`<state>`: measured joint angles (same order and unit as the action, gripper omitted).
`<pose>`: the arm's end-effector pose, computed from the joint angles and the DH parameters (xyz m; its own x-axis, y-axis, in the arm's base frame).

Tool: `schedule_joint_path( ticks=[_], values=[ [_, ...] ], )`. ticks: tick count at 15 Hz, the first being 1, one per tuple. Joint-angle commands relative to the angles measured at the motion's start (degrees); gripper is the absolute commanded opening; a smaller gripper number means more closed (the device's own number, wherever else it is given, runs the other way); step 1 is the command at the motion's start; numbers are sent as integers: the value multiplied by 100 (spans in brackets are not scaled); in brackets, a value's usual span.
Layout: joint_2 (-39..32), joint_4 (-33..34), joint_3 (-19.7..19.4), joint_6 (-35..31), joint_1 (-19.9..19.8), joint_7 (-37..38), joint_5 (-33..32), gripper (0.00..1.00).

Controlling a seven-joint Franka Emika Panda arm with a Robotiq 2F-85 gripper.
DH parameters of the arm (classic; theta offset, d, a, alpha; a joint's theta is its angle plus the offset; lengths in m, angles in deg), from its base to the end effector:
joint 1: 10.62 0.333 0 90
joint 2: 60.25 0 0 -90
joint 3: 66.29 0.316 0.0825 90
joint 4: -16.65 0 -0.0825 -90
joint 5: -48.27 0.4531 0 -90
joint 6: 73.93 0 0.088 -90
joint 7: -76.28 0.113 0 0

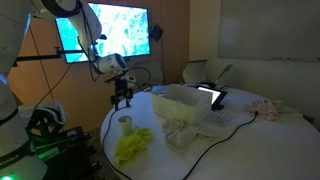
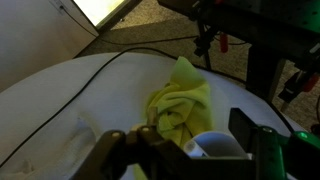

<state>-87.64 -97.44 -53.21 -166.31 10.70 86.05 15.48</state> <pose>0.4856 0.2678 0.1436 0.6299 0.3508 -0.6929 0.7306 -0.5704 0.3754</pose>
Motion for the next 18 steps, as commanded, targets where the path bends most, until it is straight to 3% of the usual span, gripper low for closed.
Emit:
schedule_joint_path(
  ticks=[1,9,13,18],
  values=[
    [382,-115,-43,-73,-75,24,80,100],
    [1713,-1142,-322,-1113,-759,364,448,100],
    [2093,-1780,-627,-2185,-1149,690,640,100],
    [2075,-2306,-968,-3533,-1457,1513,718,100]
  ],
)
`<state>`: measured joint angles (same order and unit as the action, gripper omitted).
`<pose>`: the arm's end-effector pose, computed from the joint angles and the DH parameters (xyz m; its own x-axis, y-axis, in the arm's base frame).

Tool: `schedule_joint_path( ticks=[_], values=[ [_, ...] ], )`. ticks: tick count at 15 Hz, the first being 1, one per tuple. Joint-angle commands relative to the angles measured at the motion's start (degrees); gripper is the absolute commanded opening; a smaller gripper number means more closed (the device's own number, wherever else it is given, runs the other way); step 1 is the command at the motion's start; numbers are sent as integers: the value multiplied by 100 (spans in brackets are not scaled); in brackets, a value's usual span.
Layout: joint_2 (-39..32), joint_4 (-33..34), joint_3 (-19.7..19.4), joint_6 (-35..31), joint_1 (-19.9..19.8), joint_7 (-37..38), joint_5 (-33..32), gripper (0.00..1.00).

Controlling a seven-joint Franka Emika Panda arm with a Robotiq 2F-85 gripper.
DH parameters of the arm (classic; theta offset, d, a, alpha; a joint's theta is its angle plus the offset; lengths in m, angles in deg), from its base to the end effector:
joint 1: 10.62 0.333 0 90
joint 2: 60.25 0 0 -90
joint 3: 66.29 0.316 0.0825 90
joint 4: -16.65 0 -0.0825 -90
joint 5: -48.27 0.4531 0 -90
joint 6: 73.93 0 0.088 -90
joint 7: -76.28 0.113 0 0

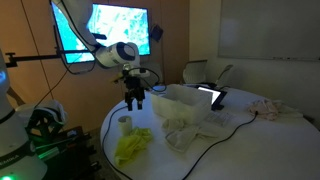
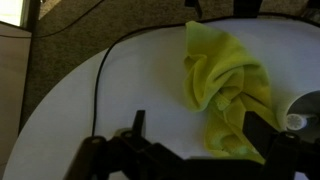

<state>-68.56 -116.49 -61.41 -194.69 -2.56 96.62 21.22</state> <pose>0.5129 0.0948 0.1976 0.9554 0.1281 -0.2661 0.2281 -0.8924 0.3894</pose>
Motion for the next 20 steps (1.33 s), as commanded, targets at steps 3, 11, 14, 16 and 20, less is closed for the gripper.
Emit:
schedule_joint_path(
  ticks=[3,11,14,16,20],
  values=[
    [24,-620,-381,-1504,-237,1087,68,100],
    [-691,-414,-1223,-3309,-166,2989,-252,100],
    [-1071,-49,-1679,-3685,118,4058,-689,100],
    [-1377,284,-1963,-3686,338,4779,-1007,100],
    [-2063,825,-2198,-3506,575,5639,-1075,100]
  ],
)
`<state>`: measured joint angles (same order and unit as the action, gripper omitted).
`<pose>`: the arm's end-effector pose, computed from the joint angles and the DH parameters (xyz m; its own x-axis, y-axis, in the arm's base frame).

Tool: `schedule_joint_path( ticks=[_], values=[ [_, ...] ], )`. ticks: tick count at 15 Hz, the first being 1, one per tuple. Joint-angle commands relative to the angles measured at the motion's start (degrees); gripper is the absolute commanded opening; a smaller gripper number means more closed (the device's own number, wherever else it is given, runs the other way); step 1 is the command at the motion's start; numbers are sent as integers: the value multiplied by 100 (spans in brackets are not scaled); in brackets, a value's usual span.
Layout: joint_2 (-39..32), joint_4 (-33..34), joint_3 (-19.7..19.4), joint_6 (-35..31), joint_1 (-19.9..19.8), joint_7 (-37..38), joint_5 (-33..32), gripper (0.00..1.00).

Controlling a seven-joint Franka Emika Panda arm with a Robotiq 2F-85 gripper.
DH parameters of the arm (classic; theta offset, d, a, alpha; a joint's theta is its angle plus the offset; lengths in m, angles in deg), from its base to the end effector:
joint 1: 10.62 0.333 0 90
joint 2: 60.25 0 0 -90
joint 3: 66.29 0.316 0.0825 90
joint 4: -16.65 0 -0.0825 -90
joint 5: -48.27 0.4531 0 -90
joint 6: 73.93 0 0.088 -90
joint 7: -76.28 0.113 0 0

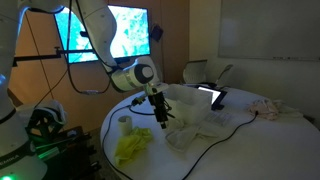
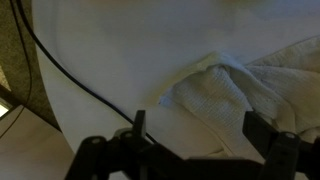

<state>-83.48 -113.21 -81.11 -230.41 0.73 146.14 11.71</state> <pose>0.5695 -0.0234 0.1192 0.7616 -0.5687 0.3107 -0.6354 -0.7495 0.1857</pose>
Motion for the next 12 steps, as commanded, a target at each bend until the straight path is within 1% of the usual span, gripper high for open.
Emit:
schedule_joint_path(
  ticks=[1,6,7,8,12],
  values=[
    [-759,615,-304,91,313,903,-126,100],
    [-1661,1098,-442,-95,326,1689,269,100],
    [-1837,1196,-569,-171,410,1949,318,100],
    [-1975,1259,-596,-262,407,2046,423,100],
    [-2528,1476,-924,-654,628,2439,765,100]
  ],
)
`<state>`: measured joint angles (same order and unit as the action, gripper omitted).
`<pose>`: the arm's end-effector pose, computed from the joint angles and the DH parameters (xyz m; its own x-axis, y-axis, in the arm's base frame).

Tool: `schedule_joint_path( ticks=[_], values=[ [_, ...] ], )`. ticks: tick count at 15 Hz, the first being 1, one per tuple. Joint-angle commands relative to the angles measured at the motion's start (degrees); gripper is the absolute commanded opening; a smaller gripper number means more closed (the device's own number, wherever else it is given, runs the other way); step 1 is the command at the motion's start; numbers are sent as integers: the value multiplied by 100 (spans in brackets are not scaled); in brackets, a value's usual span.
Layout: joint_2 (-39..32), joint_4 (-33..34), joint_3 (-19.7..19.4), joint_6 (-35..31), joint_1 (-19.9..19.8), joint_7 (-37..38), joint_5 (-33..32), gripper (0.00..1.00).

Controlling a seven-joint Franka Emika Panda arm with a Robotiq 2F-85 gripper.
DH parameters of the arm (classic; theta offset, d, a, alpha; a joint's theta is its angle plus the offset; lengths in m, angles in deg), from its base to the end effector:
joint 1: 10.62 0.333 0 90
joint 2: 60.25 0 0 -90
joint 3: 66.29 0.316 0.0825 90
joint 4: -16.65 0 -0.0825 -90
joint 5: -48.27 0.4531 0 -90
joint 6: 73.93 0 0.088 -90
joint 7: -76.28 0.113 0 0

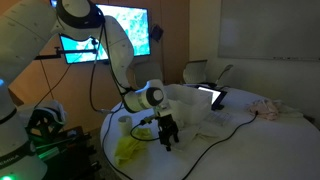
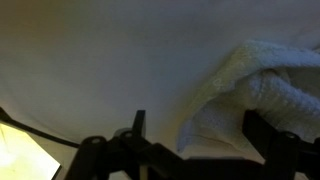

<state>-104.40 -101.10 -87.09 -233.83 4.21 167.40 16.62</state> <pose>0.5874 -0.0647 0.0035 0.4702 -0.7928 0.3879 -0.8815 -0.4436 0.1619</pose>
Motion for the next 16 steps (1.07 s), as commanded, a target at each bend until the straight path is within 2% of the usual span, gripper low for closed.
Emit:
schedule_joint_path(
  ticks=[1,4,5,6,7,8,10,12,16],
  values=[
    [-543,295,-369,-423,306,307,418,100],
    [-792,354,-543,-675,473,281,807,100],
    [-836,359,-573,-711,507,238,934,95],
    [-850,346,-601,-720,539,200,1032,78],
    [-857,342,-630,-749,569,168,1117,71],
    [-848,317,-669,-783,610,148,1172,70],
    [-819,269,-753,-893,689,118,1268,55],
    [-535,-125,-932,-1124,828,17,1266,38],
    [-521,-309,-1174,-1527,1064,-205,1428,9]
  ],
)
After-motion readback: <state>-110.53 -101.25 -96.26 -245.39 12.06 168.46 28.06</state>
